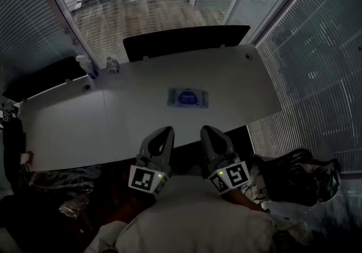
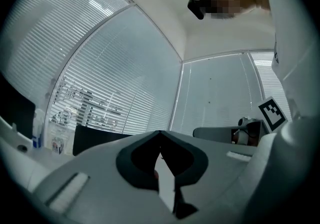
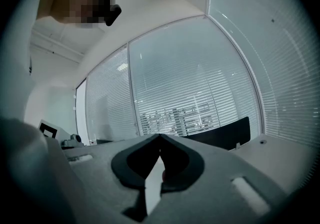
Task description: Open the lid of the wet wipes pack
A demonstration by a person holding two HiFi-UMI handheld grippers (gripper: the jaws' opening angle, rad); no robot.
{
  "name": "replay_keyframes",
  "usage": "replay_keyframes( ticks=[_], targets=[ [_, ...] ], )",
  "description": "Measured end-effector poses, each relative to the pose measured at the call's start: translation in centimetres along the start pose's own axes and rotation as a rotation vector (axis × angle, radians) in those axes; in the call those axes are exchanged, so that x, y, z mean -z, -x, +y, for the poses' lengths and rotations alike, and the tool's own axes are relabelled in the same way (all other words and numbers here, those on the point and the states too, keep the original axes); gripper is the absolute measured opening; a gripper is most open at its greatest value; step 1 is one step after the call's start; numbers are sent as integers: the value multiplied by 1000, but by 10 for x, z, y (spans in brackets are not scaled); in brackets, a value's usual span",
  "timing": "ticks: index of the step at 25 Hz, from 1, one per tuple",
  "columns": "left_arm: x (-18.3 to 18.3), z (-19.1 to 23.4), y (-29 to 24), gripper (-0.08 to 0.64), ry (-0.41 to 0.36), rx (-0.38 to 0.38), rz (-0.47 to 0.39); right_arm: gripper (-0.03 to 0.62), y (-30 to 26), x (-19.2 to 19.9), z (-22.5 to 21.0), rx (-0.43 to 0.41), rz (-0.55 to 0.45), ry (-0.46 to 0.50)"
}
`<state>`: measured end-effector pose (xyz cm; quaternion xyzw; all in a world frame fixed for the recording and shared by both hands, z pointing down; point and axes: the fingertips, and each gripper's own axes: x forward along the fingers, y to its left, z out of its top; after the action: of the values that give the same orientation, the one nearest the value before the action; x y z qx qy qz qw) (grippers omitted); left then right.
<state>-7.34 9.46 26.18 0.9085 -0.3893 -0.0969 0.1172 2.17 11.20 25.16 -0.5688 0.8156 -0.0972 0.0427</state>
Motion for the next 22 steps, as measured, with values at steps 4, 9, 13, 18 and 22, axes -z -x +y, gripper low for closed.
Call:
replay_keyframes(
  ticks=[4,9,13,18,22],
  targets=[
    [-2,10,-11,3,-4,20,21,-2,-11,-5,-2,20,-3,25],
    [-2,15,-31,3,-17,40,45,-2,-25,-7,-12,34,-7,30],
    [-1,18,-48,3,-28,38,59,-2,-35,-10,-26,35,-16,29],
    [3,23,-68,3,-45,17,89,-2,-49,-13,-45,22,-20,30],
    [8,26,-85,3,-62,-12,115,-2,-61,-11,-61,-1,-15,19]
  ],
)
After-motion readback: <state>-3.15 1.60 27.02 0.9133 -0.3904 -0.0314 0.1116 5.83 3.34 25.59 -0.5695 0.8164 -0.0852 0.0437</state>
